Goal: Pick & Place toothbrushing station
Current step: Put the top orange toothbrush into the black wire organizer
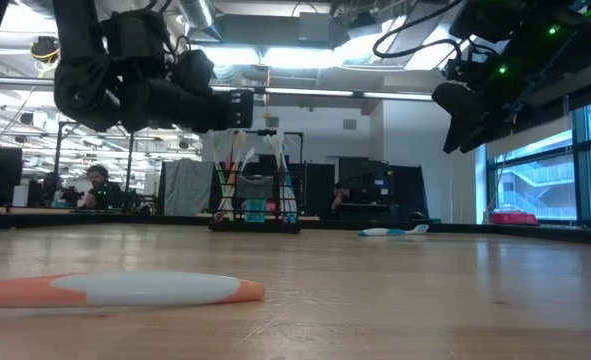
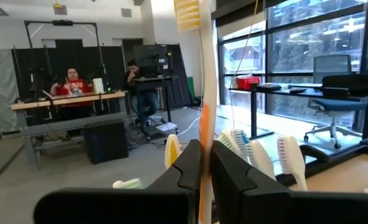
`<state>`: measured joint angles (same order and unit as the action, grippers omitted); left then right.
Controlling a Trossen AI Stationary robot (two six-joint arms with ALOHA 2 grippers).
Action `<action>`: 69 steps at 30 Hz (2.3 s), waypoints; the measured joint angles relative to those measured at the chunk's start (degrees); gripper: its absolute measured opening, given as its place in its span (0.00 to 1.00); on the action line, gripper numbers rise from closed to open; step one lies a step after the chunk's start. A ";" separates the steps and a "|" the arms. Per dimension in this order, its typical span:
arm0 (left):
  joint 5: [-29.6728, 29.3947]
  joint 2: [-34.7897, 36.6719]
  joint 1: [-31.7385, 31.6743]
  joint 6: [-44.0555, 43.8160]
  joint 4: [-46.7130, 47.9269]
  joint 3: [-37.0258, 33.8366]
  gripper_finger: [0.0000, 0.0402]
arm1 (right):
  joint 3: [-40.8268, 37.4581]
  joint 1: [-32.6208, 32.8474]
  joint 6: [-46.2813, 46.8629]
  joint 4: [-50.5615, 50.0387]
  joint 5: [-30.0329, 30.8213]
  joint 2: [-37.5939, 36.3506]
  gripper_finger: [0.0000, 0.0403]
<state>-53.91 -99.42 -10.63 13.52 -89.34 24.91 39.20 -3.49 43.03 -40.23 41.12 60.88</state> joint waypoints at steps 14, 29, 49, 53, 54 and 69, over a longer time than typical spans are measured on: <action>6.93 -0.40 -3.70 -6.80 4.18 -0.01 0.03 | 0.00 0.00 0.00 0.00 0.00 0.00 0.49; 7.18 -9.53 -4.64 -11.34 -0.25 -0.01 0.03 | 0.00 0.00 -0.20 0.04 0.00 0.00 0.49; -0.29 -11.26 -1.03 -7.78 2.58 -0.01 0.10 | 0.00 0.01 -0.22 0.42 0.00 0.01 0.49; -0.20 -11.26 -1.01 -8.09 2.62 -0.01 0.12 | 0.00 0.02 -0.22 0.42 0.00 0.02 0.49; -0.20 -11.26 -1.03 -8.11 2.60 -0.01 0.12 | 0.00 0.02 -0.22 0.42 0.00 0.02 0.49; -0.05 -11.23 -0.07 -8.24 2.58 -0.01 0.30 | 0.00 0.00 -0.24 0.42 0.00 0.02 0.49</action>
<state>-53.95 -110.65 -10.70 5.28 -86.76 24.91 39.20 -3.48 42.78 -39.81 41.12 60.90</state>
